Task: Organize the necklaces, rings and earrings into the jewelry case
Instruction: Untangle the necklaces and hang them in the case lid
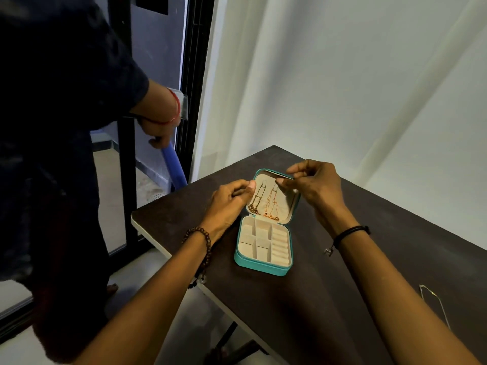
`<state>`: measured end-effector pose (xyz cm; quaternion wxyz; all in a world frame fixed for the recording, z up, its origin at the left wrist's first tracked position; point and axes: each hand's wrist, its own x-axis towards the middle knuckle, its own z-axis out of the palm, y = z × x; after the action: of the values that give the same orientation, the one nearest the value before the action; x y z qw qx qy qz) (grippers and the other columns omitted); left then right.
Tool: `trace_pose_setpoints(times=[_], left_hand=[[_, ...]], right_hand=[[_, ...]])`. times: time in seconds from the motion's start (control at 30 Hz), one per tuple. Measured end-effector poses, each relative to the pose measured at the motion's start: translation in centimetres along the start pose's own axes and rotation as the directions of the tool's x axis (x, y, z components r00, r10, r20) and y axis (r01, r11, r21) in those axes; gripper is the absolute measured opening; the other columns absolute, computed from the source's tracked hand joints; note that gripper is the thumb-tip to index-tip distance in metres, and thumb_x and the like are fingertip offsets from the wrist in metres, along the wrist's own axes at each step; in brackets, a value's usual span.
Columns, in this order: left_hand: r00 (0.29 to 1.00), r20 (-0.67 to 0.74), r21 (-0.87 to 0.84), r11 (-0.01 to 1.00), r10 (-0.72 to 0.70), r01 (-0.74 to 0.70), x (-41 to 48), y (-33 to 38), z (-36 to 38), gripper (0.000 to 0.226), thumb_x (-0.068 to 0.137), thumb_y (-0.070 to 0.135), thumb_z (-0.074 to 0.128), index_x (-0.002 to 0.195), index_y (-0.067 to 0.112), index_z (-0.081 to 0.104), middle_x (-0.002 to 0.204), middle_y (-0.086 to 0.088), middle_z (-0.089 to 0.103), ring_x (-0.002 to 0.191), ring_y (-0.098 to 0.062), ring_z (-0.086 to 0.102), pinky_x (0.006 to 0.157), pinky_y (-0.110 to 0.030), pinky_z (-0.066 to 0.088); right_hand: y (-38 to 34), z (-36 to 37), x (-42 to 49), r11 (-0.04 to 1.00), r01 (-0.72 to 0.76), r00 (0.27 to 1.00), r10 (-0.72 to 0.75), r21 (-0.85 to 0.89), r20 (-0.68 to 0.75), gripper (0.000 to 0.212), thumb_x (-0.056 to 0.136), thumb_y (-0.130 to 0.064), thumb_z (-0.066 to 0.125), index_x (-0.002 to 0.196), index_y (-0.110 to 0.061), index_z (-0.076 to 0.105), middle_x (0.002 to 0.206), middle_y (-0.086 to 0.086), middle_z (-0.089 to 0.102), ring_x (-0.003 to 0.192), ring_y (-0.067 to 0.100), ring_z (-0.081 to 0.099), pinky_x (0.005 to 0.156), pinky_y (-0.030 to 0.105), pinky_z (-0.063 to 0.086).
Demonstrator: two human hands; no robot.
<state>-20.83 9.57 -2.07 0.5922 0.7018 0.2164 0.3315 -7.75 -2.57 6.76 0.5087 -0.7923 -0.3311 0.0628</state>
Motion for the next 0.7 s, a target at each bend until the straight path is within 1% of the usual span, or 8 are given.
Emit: trace_pose_setpoints(times=[0.13, 0.27, 0.33, 0.43, 0.53, 0.63, 0.7], left_hand=[[1.0, 0.006, -0.003, 1.0, -0.015, 0.015, 0.0, 0.2, 0.1, 0.029, 0.097, 0.047, 0.057, 0.106, 0.025, 0.073, 0.102, 0.008, 0.076, 0.097, -0.007, 0.072, 0.093, -0.04, 0.057], [1.0, 0.015, -0.03, 0.999, -0.019, 0.02, -0.3, 0.4, 0.2, 0.024, 0.099, 0.042, 0.056, 0.105, 0.025, 0.072, 0.102, 0.006, 0.076, 0.097, -0.007, 0.072, 0.092, -0.037, 0.058], [1.0, 0.018, -0.038, 0.999, -0.014, 0.014, -0.4, 0.6, 0.2, 0.025, 0.099, 0.04, 0.055, 0.106, 0.023, 0.072, 0.102, 0.005, 0.076, 0.096, -0.007, 0.072, 0.092, -0.035, 0.058], [1.0, 0.017, -0.034, 0.999, -0.013, 0.014, -0.4, 0.6, 0.2, 0.028, 0.099, 0.04, 0.056, 0.108, 0.019, 0.073, 0.101, 0.004, 0.076, 0.096, -0.007, 0.072, 0.092, -0.036, 0.058], [1.0, 0.014, -0.031, 0.999, -0.011, 0.011, -0.3, 0.5, 0.2, 0.028, 0.098, 0.043, 0.057, 0.104, 0.021, 0.074, 0.095, 0.003, 0.077, 0.094, -0.011, 0.072, 0.093, -0.041, 0.057], [1.0, 0.018, 0.0, 1.0, 0.004, -0.004, -0.3, 0.2, 0.1, 0.031, 0.098, 0.047, 0.056, 0.1, 0.023, 0.074, 0.089, 0.004, 0.077, 0.092, -0.013, 0.072, 0.095, -0.045, 0.055], [1.0, 0.013, 0.044, 0.999, 0.007, -0.007, -0.2, 0.1, 0.0, 0.038, 0.093, 0.06, 0.054, 0.1, 0.028, 0.074, 0.089, 0.009, 0.076, 0.093, -0.01, 0.071, 0.095, -0.046, 0.055]], right_hand=[[0.2, -0.1, -0.4, 0.999, 0.031, 0.999, -0.031, -0.019, -0.014, 0.019, 0.077, -0.015, 0.086, 0.085, -0.018, 0.069, 0.086, 0.001, 0.071, 0.084, 0.01, 0.071, 0.062, 0.02, 0.053], [0.4, -0.3, -1.0, 0.997, 0.075, 0.997, -0.076, -0.029, -0.011, 0.019, 0.079, -0.015, 0.085, 0.089, -0.018, 0.069, 0.09, 0.0, 0.071, 0.086, 0.009, 0.07, 0.062, 0.018, 0.053], [0.4, -0.3, -1.5, 0.99, 0.122, 0.991, -0.125, -0.074, -0.037, 0.018, 0.08, -0.016, 0.083, 0.092, -0.018, 0.07, 0.092, -0.002, 0.069, 0.086, 0.007, 0.066, 0.062, 0.016, 0.05], [0.6, 0.1, -2.3, 0.958, 0.224, 0.97, -0.237, -0.18, -0.052, 0.016, 0.082, -0.02, 0.081, 0.094, -0.02, 0.07, 0.09, -0.008, 0.068, 0.083, 0.004, 0.063, 0.066, 0.021, 0.051], [0.7, 1.0, -2.8, 0.906, 0.312, 0.948, -0.315, -0.285, 0.036, 0.012, 0.083, -0.024, 0.081, 0.092, -0.025, 0.074, 0.09, -0.01, 0.066, 0.082, 0.004, 0.062, 0.07, 0.028, 0.056], [0.8, 1.9, -3.1, 0.803, 0.419, 0.908, -0.376, -0.424, 0.185, 0.013, 0.084, -0.03, 0.078, 0.097, -0.028, 0.076, 0.097, -0.008, 0.065, 0.086, 0.007, 0.061, 0.074, 0.039, 0.058], [0.9, 2.3, -3.3, 0.761, 0.441, 0.898, -0.379, -0.476, 0.225, 0.017, 0.086, -0.032, 0.076, 0.103, -0.028, 0.076, 0.102, -0.009, 0.064, 0.092, 0.009, 0.061, 0.075, 0.042, 0.058]])
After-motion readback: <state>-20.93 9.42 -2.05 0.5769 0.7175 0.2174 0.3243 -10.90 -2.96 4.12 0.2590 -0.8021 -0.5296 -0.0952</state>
